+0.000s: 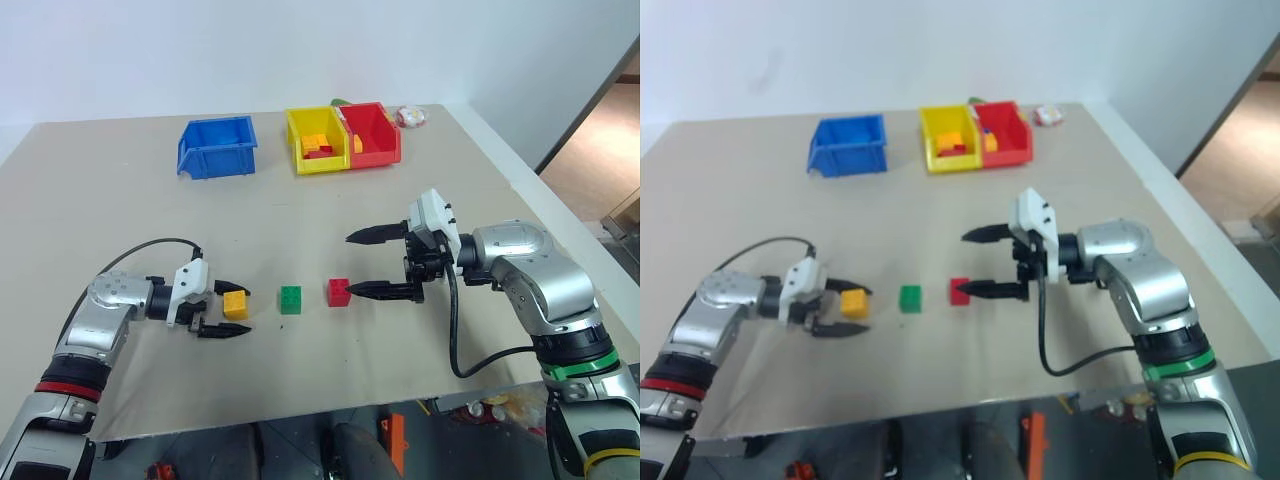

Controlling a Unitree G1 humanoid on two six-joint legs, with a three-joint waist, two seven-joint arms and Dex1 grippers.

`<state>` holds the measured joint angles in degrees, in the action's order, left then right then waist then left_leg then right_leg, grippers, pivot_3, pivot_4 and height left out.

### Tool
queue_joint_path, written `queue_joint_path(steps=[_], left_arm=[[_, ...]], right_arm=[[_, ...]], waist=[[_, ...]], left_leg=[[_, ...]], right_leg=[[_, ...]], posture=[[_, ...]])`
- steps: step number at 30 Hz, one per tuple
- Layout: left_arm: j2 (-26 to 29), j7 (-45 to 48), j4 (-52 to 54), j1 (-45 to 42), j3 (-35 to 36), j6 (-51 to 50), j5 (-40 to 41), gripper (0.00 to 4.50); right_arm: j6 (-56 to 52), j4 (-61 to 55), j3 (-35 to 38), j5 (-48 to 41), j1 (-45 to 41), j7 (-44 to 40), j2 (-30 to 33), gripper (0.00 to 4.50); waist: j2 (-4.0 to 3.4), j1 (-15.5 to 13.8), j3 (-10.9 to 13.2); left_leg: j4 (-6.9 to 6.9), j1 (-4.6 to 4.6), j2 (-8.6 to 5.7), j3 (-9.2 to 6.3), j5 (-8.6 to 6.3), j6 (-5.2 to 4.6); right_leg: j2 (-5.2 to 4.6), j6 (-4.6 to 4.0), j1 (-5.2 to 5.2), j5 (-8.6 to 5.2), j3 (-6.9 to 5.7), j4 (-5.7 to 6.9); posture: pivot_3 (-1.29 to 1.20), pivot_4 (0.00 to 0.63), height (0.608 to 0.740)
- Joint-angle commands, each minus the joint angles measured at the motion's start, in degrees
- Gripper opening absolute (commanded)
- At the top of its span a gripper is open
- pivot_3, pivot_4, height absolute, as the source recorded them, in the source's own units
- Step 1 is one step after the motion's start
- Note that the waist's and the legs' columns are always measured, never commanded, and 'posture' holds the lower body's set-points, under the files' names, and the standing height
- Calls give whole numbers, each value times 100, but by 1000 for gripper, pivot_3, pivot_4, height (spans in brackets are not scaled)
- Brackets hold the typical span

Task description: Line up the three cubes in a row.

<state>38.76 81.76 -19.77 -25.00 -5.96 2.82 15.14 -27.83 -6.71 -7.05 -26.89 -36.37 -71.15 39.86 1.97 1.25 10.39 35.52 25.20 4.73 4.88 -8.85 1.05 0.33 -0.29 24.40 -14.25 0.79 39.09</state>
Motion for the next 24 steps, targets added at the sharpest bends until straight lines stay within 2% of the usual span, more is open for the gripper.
queue_joint_path(steps=[1,4,9,12,15,18,22,24], left_arm=[[214,89,42,-106,145,123,3,4421],[373,156,179,-79,202,17,89,4421],[1063,-18,921,81,976,-1531,937,4421],[1107,-556,1317,117,1391,-2210,1273,4421],[826,-1447,1479,105,1907,-2553,1478,4421],[391,-2386,1568,188,2092,-2341,1223,4421],[-235,-3660,1785,420,1859,-1822,429,4421],[-540,-4065,1822,522,1801,-1741,281,4421]], right_arm=[[-16,-265,178,-150,-14,-2,33,4500],[-64,-290,199,-210,14,31,8,4500],[-440,-300,596,-591,-23,472,-172,4500],[-260,-186,720,-449,-5,663,-172,4500],[140,125,820,-104,70,899,-138,4500],[651,541,935,287,136,1231,-121,4500],[1083,864,1165,620,299,1829,-224,4500],[1192,909,1270,753,456,2199,-308,4500]], waist=[[0,0,0],[0,1,0],[4,11,3],[1,6,3],[1,-5,3],[2,-4,3],[3,-4,3],[4,-4,2]], left_leg=[[0,0,0,0,0,0],[0,-1,2,-1,0,0],[0,5,10,-1,0,0],[-3,1,8,-2,0,0],[-2,0,0,-1,0,0],[7,0,-5,7,0,0],[9,-1,-13,19,0,-1],[10,0,-13,22,0,0]], right_leg=[[0,0,0,0,-1,0],[2,0,0,0,-1,0],[7,-2,9,1,-1,2],[4,-1,8,-1,-1,2],[-5,2,2,-2,-3,2],[-14,14,-1,4,3,0],[-24,23,-4,9,16,-1],[-23,28,-2,13,24,-2]], posture=[[0,150,740],[0,150,740],[0,150,740],[0,150,740],[0,150,740],[0,150,740],[0,150,740],[0,150,740]])
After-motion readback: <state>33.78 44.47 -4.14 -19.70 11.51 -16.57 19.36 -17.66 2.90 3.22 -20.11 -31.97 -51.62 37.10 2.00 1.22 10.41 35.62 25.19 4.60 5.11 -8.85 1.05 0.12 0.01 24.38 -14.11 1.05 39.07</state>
